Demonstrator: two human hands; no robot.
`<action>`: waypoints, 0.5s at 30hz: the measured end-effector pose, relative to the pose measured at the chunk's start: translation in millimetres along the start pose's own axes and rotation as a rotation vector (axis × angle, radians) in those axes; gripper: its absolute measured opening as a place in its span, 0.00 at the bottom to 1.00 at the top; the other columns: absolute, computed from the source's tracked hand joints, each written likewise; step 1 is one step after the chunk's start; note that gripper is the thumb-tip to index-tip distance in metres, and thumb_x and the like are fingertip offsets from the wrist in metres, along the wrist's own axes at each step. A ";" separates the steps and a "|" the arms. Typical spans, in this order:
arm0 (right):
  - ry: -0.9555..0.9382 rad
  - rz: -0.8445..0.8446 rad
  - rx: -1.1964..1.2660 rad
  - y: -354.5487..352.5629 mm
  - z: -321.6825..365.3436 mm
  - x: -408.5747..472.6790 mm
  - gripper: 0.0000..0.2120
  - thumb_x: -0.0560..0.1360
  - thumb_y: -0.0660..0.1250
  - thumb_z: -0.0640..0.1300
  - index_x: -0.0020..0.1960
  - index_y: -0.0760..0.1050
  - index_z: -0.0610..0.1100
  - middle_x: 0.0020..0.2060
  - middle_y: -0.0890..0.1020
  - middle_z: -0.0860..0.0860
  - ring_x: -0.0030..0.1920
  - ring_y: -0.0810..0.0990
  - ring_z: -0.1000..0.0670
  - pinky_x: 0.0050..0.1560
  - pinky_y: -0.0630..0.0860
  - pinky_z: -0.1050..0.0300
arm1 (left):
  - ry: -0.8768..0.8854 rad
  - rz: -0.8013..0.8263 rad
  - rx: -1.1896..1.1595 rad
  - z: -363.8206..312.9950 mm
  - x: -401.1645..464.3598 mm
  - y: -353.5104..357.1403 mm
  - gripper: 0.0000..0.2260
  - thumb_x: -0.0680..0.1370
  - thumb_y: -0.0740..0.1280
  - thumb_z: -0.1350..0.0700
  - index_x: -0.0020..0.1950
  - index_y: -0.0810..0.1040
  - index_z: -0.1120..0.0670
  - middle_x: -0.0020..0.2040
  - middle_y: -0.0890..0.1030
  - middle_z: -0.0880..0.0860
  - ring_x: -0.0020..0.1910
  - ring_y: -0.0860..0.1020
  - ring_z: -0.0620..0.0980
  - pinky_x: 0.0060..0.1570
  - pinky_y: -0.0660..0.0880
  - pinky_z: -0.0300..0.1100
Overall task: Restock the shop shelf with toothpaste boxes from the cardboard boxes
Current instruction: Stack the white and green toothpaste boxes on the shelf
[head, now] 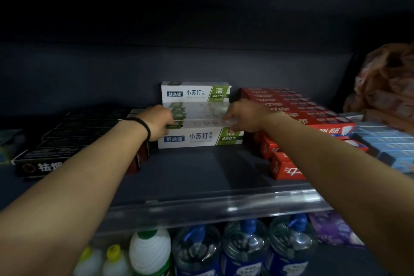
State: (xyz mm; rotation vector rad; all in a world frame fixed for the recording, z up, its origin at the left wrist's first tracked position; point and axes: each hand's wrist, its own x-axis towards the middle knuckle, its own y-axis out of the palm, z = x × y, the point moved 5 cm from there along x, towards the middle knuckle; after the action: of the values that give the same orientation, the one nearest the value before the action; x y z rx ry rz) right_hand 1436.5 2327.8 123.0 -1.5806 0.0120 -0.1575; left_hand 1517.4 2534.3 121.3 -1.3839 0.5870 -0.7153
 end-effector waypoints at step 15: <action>0.022 0.008 -0.049 -6.3 14.9 -11.0 0.26 0.74 0.71 0.49 0.70 0.69 0.50 0.66 0.72 0.48 0.64 0.72 0.46 0.59 0.69 0.54 | -0.012 -0.059 -0.009 -10.2 -12.1 -7.8 0.08 0.77 0.65 0.58 0.55 0.79 0.56 0.55 0.77 0.55 0.50 0.76 0.53 0.41 0.70 0.40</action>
State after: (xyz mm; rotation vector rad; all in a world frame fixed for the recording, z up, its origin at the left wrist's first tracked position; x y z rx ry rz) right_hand 1426.6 2343.9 128.1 -1.6274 0.0397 -0.1693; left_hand 1501.1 2536.3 127.4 -1.4174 0.5426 -0.7517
